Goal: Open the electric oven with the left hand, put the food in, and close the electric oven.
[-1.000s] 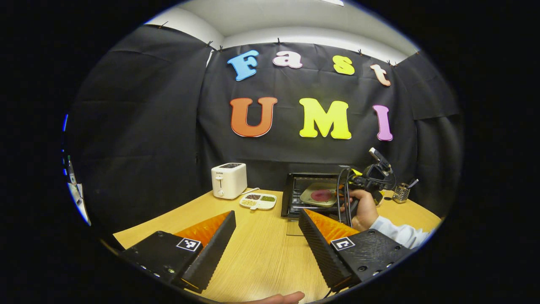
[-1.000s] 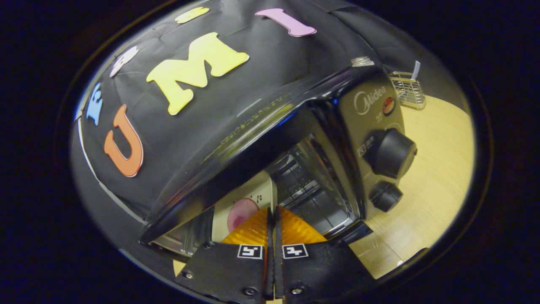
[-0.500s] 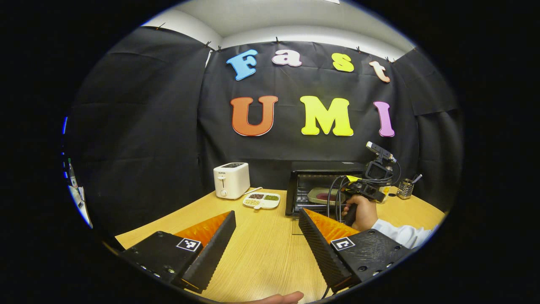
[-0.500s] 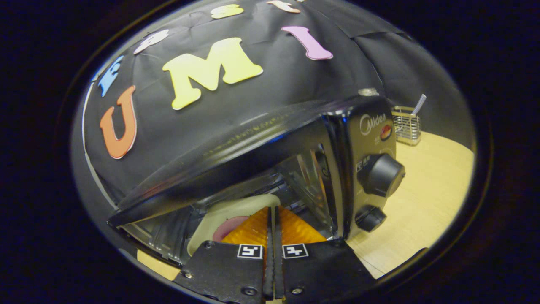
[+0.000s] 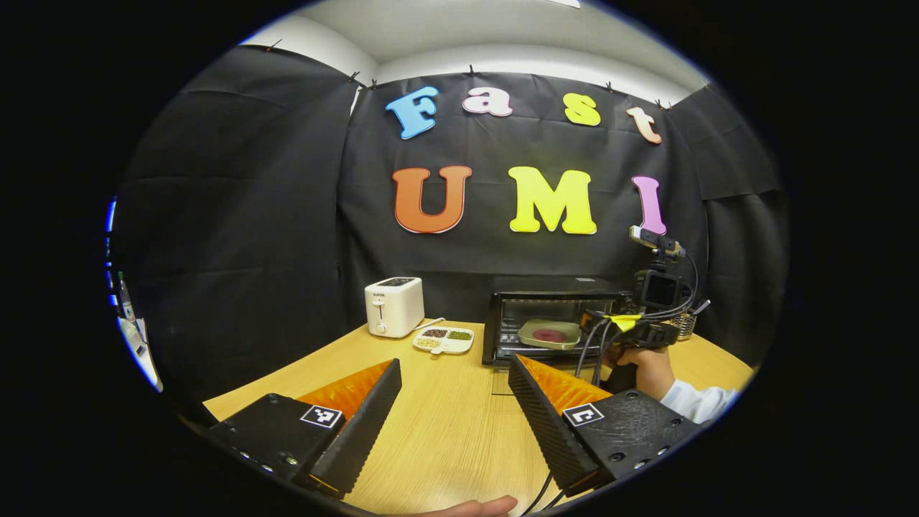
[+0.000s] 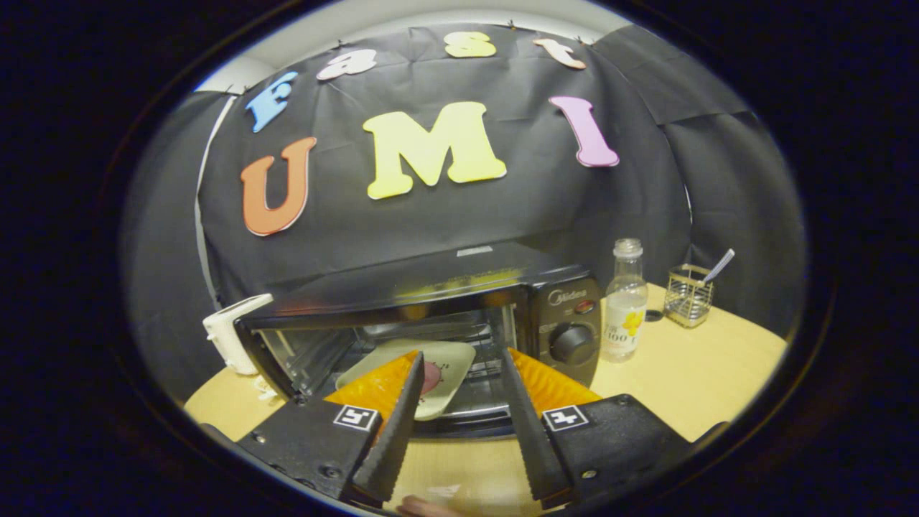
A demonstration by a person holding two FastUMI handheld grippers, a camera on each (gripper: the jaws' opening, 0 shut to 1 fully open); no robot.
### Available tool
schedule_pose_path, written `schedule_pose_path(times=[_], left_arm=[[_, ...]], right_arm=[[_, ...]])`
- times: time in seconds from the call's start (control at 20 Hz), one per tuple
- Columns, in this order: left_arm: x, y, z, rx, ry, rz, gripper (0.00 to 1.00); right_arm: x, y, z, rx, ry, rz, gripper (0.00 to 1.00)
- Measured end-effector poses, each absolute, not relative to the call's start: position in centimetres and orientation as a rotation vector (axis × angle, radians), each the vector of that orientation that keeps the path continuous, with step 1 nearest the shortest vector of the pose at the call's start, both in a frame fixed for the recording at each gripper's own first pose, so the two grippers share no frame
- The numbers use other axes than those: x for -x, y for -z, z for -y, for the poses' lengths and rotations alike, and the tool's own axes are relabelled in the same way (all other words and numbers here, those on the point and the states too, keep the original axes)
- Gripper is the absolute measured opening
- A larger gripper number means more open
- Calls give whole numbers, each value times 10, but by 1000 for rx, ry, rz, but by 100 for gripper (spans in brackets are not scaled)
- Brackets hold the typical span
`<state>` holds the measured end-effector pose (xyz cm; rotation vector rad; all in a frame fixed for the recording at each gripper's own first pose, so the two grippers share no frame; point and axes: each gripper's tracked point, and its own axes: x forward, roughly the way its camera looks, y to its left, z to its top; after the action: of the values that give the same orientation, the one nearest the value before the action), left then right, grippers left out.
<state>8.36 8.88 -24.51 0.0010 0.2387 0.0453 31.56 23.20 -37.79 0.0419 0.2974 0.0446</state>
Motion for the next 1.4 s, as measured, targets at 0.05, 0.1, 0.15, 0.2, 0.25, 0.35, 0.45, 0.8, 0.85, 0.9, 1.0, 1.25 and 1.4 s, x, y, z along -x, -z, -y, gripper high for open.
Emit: schedule_pose_path(times=[0.05, 0.1, 0.15, 0.2, 0.25, 0.35, 0.45, 0.8, 0.85, 0.9, 1.0, 1.25, 1.4], left_arm=[[-83, 243, -86, 4, -43, -240, 96], [-83, 243, -83, 9, -41, -241, 96], [-84, 242, -80, 15, -37, -243, 96], [-84, 244, -75, 15, -28, -243, 96], [-84, 245, -70, 11, -18, -249, 96], [-87, 251, -59, -1, -2, -260, 96], [-89, 260, -45, -2, 21, -279, 96], [-115, 316, 15, 36, 103, -400, 96], [-119, 323, 25, 29, 115, -421, 96], [-122, 331, 33, 20, 127, -438, 96], [-128, 347, 53, 9, 158, -468, 96], [-139, 396, 95, 9, 222, -591, 96], [-144, 422, 109, 6, 247, -668, 96]], right_arm=[[-305, 371, -226, -27, -62, -292, 82], [-296, 366, -221, -23, -75, -296, 94], [-286, 360, -213, -24, -91, -301, 99], [-276, 351, -203, -22, -98, -301, 100], [-267, 338, -192, -15, -95, -290, 100], [-249, 307, -173, 13, -98, -242, 100], [-227, 271, -160, 36, -119, -190, 100], [-167, 164, -105, 86, -104, -39, 99], [-167, 153, -103, 91, -107, -26, 99], [-162, 143, -94, 96, -103, -11, 99], [-151, 124, -73, 107, -85, 18, 99], [-129, 107, -25, 92, -50, 39, 99], [-121, 110, -5, 91, -53, 42, 98]])
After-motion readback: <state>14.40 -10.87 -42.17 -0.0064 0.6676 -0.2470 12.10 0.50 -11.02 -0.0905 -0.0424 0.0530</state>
